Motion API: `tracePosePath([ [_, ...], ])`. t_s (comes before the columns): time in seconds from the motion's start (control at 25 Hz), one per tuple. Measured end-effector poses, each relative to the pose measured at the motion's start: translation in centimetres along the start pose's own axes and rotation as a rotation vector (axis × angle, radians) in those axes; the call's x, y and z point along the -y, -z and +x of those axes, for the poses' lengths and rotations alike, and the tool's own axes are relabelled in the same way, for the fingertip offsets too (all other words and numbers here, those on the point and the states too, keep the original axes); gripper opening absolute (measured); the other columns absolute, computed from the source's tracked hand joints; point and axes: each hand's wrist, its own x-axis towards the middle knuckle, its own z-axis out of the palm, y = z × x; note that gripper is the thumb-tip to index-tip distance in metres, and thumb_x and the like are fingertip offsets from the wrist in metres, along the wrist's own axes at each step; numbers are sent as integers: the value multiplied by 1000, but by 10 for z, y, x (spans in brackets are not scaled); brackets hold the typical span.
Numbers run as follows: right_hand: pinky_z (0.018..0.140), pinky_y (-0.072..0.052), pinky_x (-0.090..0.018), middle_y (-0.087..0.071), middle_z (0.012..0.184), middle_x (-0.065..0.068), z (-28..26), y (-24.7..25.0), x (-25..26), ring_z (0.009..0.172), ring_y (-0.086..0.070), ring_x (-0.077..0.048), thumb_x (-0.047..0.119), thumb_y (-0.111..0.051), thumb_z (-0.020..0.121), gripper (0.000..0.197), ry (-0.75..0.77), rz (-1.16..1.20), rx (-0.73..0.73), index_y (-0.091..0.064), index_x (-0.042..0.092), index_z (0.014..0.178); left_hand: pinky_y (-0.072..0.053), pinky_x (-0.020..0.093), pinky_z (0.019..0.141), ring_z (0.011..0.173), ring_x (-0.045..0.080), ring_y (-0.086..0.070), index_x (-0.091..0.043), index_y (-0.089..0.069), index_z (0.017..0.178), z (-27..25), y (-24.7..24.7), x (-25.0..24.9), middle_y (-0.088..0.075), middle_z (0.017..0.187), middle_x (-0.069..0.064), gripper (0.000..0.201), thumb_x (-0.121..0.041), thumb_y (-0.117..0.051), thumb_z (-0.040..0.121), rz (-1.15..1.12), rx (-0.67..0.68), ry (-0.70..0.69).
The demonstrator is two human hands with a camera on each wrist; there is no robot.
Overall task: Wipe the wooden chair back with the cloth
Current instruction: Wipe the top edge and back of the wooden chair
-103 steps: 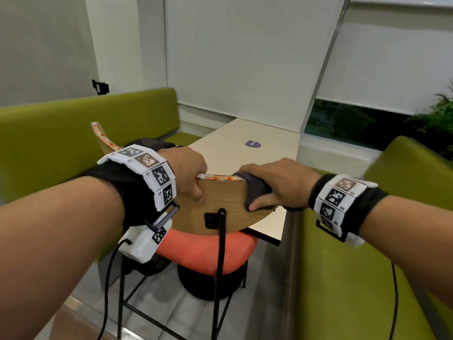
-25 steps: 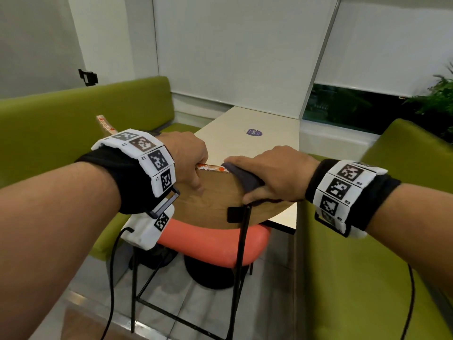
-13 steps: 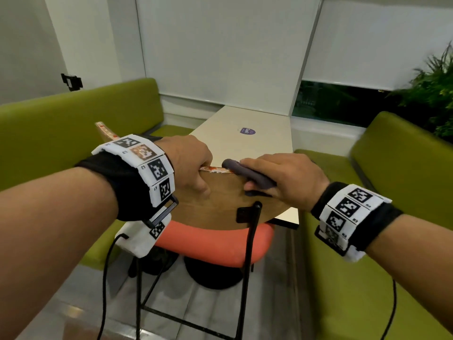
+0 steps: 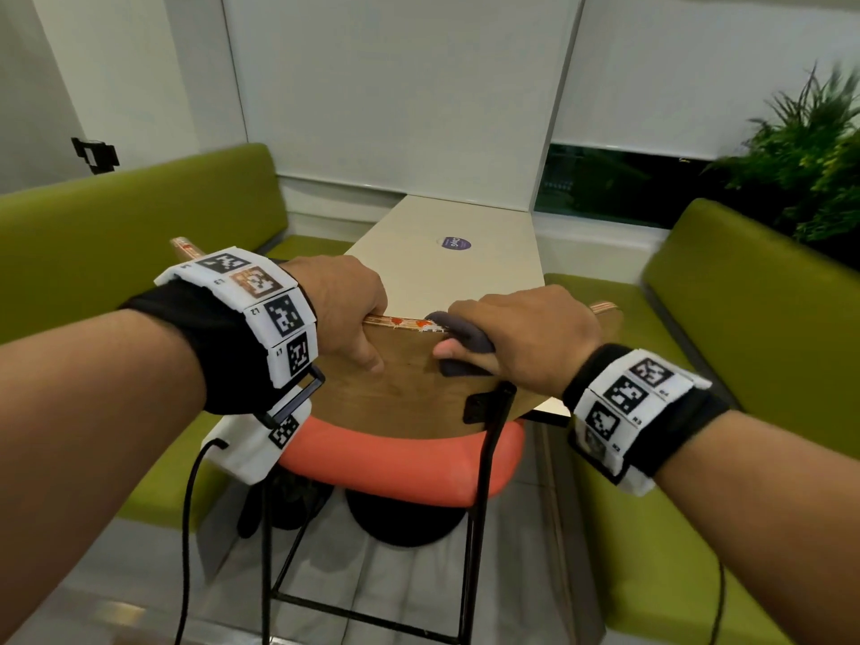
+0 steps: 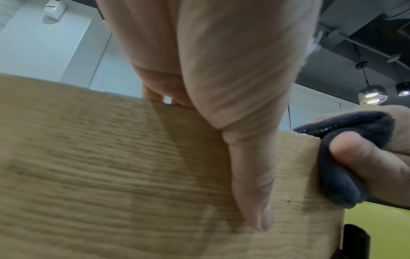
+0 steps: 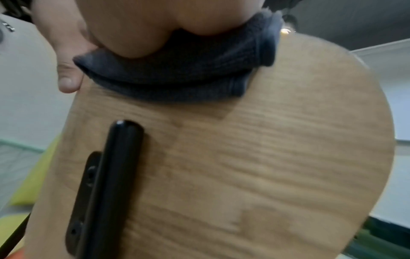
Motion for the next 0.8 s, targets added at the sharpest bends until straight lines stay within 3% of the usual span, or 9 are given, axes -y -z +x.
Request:
tracePosePath([
  [0.08,51,-50,-35,-70,74,1,-4,-8,4,66,-67,-25,63,-35,91,54,37,69,-209,-70,23,100,-42,29,61,77,18,-56,-22,-65,93,-1,1,0,-57,77,-5,43,-60,-68,73,1,0,-8],
  [0.16,53,-51,-36,-71,77,2,-6,-6,0,69,-68,-24,58,-43,91,47,67,147,-263,-71,23,104,-42,28,61,76,17,-56,-23,-64,90,-3,2,3,-55,73,-7,35,-54,-68,76,-4,-11,-28],
  [0.24,61,-52,-37,-72,91,4,-5,2,-5,81,-68,-22,58,-52,87,46,80,193,-115,-63,26,118,-41,27,60,74,17,-54,-23,-60,82,-5,3,5,-52,69,-8,25,-47,-67,79,-8,-32,-54],
  [0.32,71,-52,-39,-67,107,5,4,10,-5,91,-65,-24,59,-61,81,61,55,108,195,-44,31,132,-40,27,61,73,17,-53,-23,-57,77,-7,4,7,-51,66,-8,23,-44,-66,81,-4,-41,-71],
  [0.4,70,-49,-38,-65,103,2,19,14,0,85,-62,-27,60,-66,77,70,29,-5,364,-35,31,133,-39,27,61,73,17,-52,-23,-56,76,-7,4,7,-49,65,-8,25,-45,-66,82,24,-41,-76],
  [0.48,65,-44,-35,-63,90,-1,30,16,6,74,-57,-26,65,-62,78,65,36,-37,381,-42,27,127,-39,27,60,73,17,-53,-22,-58,78,-5,4,5,-50,65,-8,28,-48,-67,80,41,-42,-69],
  [0.56,64,-44,-35,-65,87,-1,29,15,9,71,-56,-26,72,-45,82,59,19,-47,326,-49,26,118,-40,27,59,73,17,-54,-22,-60,79,-4,4,6,-51,66,-7,30,-51,-67,79,39,-42,-63],
  [0.64,64,-49,-36,-69,87,2,18,7,13,75,-64,-26,74,-29,84,60,-18,-9,163,-55,28,114,-41,26,56,71,15,-54,-20,-64,82,-5,3,10,-55,69,-7,36,-55,-68,76,4,-53,-50],
  [0.8,56,-53,-38,-73,82,4,6,-3,19,73,-69,-23,59,-38,92,49,34,163,-176,-68,25,112,-43,26,62,72,15,-56,-22,-71,92,-11,2,24,-65,78,-5,43,-58,-72,69,-83,-72,-22],
])
